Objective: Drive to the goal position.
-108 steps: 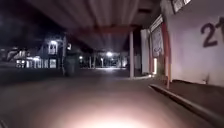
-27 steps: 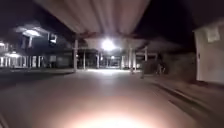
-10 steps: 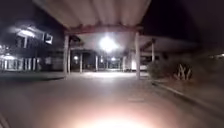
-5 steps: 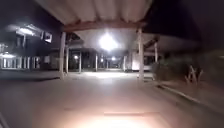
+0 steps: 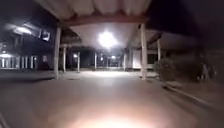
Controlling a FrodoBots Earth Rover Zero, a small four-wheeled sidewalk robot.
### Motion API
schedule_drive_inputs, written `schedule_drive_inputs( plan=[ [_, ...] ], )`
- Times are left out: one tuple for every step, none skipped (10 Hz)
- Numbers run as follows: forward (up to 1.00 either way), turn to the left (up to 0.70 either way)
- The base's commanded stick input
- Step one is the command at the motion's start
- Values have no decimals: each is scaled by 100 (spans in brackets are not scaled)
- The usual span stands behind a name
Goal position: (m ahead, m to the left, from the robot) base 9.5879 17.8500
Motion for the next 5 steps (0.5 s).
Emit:
schedule_drive_inputs(
  plan=[
    [100, 0],
    [100, 0],
    [100, 0],
    [100, 0],
    [100, 0]
  ],
)
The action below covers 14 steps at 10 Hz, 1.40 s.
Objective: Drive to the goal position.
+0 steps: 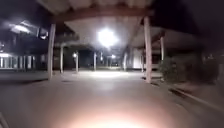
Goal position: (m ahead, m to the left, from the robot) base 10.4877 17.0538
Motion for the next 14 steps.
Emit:
schedule_drive_inputs(
  plan=[
    [100, 0],
    [100, 0],
    [100, 0],
    [100, 0],
    [100, 0],
    [100, 0],
    [100, 0],
    [100, 0],
    [100, 0],
    [100, 0],
    [100, 0],
    [100, 0],
    [100, 0],
    [100, 0]
  ],
)
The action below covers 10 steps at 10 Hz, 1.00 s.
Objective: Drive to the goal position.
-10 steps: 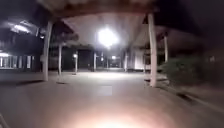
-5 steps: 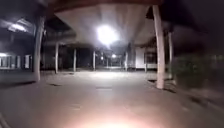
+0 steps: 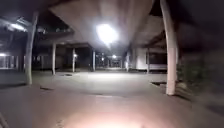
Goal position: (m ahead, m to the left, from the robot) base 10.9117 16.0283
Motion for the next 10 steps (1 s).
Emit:
schedule_drive_inputs(
  plan=[
    [100, 0],
    [100, 0],
    [100, 0],
    [100, 0],
    [100, 0],
    [100, 0],
    [100, 0],
    [100, 0],
    [100, 0],
    [100, 0]
  ],
)
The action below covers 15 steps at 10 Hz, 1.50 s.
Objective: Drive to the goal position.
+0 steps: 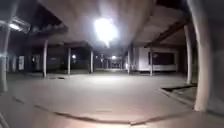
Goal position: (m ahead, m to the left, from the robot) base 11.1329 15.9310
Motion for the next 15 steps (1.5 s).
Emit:
schedule_drive_inputs(
  plan=[
    [100, 0],
    [100, 0],
    [100, 2],
    [100, 7],
    [100, 13],
    [100, 20],
    [100, 20],
    [100, 20],
    [100, 20],
    [100, 20],
    [100, 20],
    [100, 20],
    [100, 20],
    [100, 20],
    [100, 20]
  ],
)
